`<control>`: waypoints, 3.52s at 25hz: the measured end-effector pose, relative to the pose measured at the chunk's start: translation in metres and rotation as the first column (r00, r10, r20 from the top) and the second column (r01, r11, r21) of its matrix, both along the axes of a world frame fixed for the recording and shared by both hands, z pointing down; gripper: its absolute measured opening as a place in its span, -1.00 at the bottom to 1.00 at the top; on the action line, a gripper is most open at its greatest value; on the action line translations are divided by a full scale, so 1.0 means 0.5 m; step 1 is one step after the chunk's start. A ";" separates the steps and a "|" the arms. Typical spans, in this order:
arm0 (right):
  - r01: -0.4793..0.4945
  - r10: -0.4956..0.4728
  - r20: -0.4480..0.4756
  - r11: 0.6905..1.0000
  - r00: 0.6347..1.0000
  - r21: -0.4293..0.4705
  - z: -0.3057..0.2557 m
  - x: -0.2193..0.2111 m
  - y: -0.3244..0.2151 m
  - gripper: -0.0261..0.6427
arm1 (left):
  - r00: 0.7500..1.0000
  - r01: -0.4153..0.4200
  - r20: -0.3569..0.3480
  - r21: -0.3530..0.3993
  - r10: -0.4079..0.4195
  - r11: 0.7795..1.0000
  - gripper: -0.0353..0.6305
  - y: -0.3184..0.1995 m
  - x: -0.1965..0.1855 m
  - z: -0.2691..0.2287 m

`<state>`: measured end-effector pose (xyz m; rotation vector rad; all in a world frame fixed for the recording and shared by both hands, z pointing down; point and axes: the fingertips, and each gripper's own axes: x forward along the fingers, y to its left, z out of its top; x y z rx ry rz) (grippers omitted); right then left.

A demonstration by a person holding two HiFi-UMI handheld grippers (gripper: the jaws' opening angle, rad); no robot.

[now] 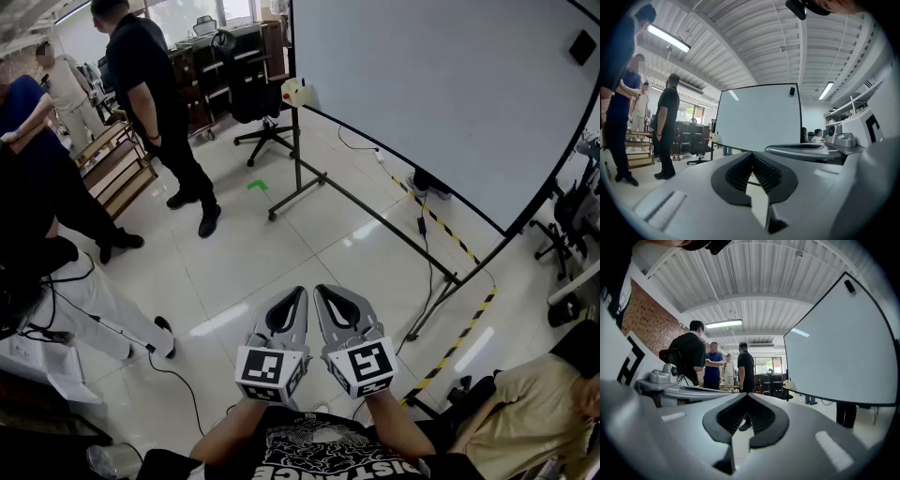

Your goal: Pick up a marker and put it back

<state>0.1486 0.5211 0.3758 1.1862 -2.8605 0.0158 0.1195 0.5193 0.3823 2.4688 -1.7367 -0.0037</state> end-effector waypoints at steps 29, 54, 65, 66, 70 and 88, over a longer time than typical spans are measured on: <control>-0.083 0.083 -0.012 0.996 0.996 -0.033 -0.005 -0.193 -0.552 -0.92 | 0.995 -0.086 -0.046 0.007 0.087 0.996 -0.87 -0.559 -0.195 -0.019; -0.095 0.095 -0.007 0.995 0.995 -0.011 0.001 -0.297 -0.896 -0.92 | 0.995 -0.084 -0.054 0.015 0.085 0.996 -0.88 -0.900 -0.320 0.004; -0.029 0.029 -0.017 1.000 0.999 -0.005 -0.008 -0.302 -1.144 -0.92 | 0.998 -0.026 -0.050 0.018 0.027 0.999 -0.88 -1.148 -0.319 -0.007; -0.024 0.024 -0.016 1.000 1.000 -0.007 -0.008 -0.301 -1.164 -0.92 | 0.998 -0.026 -0.048 0.018 0.027 1.000 -0.88 -1.167 -0.315 -0.008; -0.007 0.007 -0.005 1.000 1.000 -0.010 -0.004 -0.291 -1.237 -0.92 | 0.999 -0.018 -0.044 0.012 0.019 1.000 -0.88 -1.236 -0.301 -0.006; 0.001 -0.002 -0.005 1.000 1.000 -0.011 0.017 -0.308 -1.443 -0.68 | 0.999 0.025 -0.036 0.012 -0.025 1.000 -0.88 -1.400 -0.321 0.001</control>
